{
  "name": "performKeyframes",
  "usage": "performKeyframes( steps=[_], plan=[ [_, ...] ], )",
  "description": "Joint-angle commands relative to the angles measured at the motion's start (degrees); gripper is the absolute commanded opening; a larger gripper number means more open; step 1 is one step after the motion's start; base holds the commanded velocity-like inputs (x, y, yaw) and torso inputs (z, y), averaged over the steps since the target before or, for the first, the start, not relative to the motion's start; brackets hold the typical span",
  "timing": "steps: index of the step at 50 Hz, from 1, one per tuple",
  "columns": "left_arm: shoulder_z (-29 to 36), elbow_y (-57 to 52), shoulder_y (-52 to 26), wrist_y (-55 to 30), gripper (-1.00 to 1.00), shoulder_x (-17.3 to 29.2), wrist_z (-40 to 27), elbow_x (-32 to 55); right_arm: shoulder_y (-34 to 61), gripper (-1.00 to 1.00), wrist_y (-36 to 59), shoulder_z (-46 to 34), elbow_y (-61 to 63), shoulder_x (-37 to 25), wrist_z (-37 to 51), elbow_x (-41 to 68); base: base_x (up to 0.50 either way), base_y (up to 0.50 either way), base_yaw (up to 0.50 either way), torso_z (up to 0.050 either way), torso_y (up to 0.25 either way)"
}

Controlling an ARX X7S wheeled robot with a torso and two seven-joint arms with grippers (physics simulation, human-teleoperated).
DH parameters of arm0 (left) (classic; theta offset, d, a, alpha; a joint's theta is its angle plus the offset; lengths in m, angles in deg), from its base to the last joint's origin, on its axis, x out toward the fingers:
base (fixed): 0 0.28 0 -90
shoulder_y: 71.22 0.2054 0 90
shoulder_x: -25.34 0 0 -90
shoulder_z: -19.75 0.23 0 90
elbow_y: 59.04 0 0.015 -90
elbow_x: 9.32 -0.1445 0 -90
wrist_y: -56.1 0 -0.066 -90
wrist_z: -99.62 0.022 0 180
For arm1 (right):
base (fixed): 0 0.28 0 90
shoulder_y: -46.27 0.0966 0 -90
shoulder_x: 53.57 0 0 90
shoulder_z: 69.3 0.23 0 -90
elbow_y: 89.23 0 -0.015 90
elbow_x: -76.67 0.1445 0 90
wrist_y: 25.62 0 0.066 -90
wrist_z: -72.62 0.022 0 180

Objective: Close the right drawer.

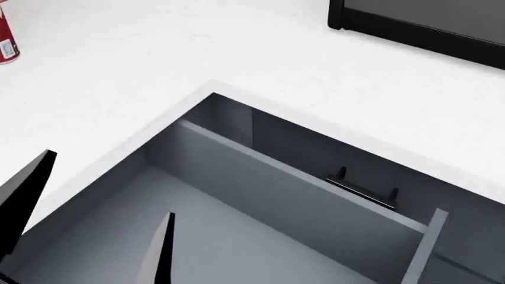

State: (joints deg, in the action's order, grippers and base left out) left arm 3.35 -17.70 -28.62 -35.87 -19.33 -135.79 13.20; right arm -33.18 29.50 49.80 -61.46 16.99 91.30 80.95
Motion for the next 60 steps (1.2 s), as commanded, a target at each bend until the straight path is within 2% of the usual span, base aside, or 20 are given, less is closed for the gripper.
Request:
performKeyframes(
  steps=[1, 12, 23, 36, 47, 60],
  plan=[
    [-0.2, -0.9, 0.3, 0.2, 1.0, 0.9, -0.2, -0.3, 9.3, 1.0, -3.0, -3.8, -12.7, 1.3, -1.6, -4.5, 0.0, 0.0, 0.0, 0.0, 0.0],
    [-0.9, -1.8, 0.5, 0.8, 1.0, 2.0, -0.7, -0.1, 15.4, 1.0, 1.0, -12.7, -12.7, 6.4, -0.8, -10.1, 0.0, 0.0, 0.0, 0.0, 0.0],
    [-1.7, -2.6, 0.5, 1.0, 1.0, 3.4, -1.5, 0.3, 17.7, 1.0, 2.8, -18.8, -12.7, 8.8, -1.3, -8.2, 0.0, 0.0, 0.0, 0.0, 0.0],
    [-3.8, -5.3, 2.0, 1.3, 1.0, 11.3, -5.2, 0.5, 23.7, 1.0, 5.4, -25.8, -12.7, 12.6, -3.2, -7.4, 0.0, 0.0, 0.0, 0.0, 0.002],
    [-3.8, -5.1, 2.0, 0.9, 1.0, 10.9, -5.2, 0.4, 24.1, 1.0, 6.1, -28.8, -12.8, 13.4, -3.5, -5.4, 0.0, 0.0, 0.0, 0.0, 0.001],
    [-5.3, -6.3, 3.1, 2.4, 1.0, 15.5, -8.0, 0.9, 25.3, 1.0, 6.5, -34.1, -12.8, 16.6, -6.0, -5.5, 0.0, 0.0, 0.0, 0.0, 0.0]
  ],
)
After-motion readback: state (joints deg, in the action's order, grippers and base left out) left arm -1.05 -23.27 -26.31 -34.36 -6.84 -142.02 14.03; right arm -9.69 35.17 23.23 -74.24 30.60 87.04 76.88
